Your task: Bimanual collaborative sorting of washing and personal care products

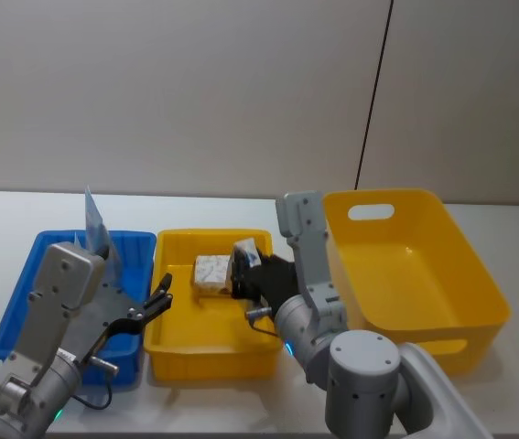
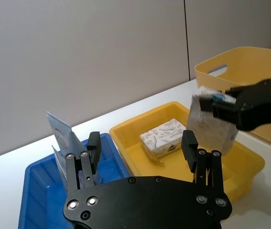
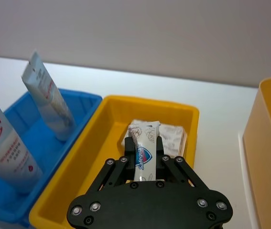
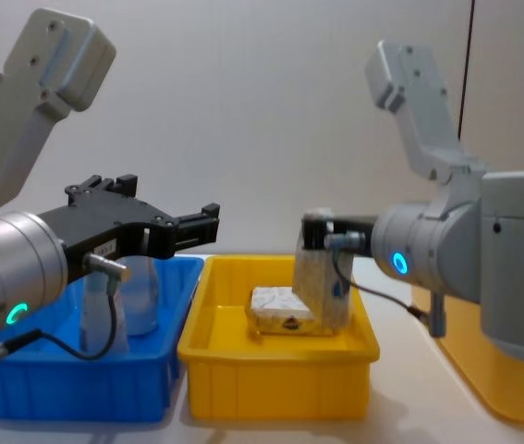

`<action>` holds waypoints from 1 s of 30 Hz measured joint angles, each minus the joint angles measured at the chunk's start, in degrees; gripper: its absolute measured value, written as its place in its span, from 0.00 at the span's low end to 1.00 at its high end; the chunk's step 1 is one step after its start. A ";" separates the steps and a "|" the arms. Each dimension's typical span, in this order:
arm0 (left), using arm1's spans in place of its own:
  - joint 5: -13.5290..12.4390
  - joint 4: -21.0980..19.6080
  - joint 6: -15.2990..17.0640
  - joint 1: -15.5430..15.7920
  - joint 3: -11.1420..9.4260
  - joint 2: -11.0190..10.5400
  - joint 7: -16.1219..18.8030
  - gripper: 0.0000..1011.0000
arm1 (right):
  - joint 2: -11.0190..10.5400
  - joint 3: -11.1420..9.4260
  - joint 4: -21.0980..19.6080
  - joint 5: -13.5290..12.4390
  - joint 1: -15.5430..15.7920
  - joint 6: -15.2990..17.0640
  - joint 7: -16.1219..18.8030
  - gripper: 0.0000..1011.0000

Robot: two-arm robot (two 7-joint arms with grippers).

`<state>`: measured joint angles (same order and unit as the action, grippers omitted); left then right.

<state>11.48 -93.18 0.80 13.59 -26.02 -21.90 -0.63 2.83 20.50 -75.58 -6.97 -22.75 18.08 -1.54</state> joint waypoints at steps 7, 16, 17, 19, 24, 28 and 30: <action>0.00 0.00 0.00 0.00 0.00 0.00 0.00 0.99 | -0.39 -0.48 -1.23 0.71 0.00 -4.40 0.31 0.19; 0.00 0.00 0.00 0.00 0.00 0.00 0.00 0.99 | -1.11 -2.06 -3.81 2.45 0.23 -7.54 -1.56 0.19; 0.00 0.00 0.00 0.00 0.00 0.00 0.00 0.99 | -1.22 -2.29 -4.15 2.61 0.26 -7.54 -1.79 0.19; 0.00 0.00 0.00 0.00 0.00 0.00 0.00 0.99 | -1.48 -2.89 -4.90 3.07 0.36 -7.28 -2.55 0.19; 0.00 0.00 0.00 0.00 0.00 0.00 0.00 0.99 | -2.16 -4.48 -6.44 3.72 0.51 -5.48 -3.91 0.19; 0.00 0.00 0.00 0.00 0.00 0.00 0.00 0.99 | -2.91 -5.94 -7.42 4.23 0.60 -3.59 -4.90 0.19; 0.00 0.00 0.00 0.00 0.00 0.00 0.00 0.99 | -3.30 -6.62 -7.88 4.48 0.64 -2.45 -5.30 0.19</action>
<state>11.48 -93.18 0.80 13.59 -26.02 -21.89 -0.63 -0.47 13.87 -83.45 -2.49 -22.11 15.63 -6.84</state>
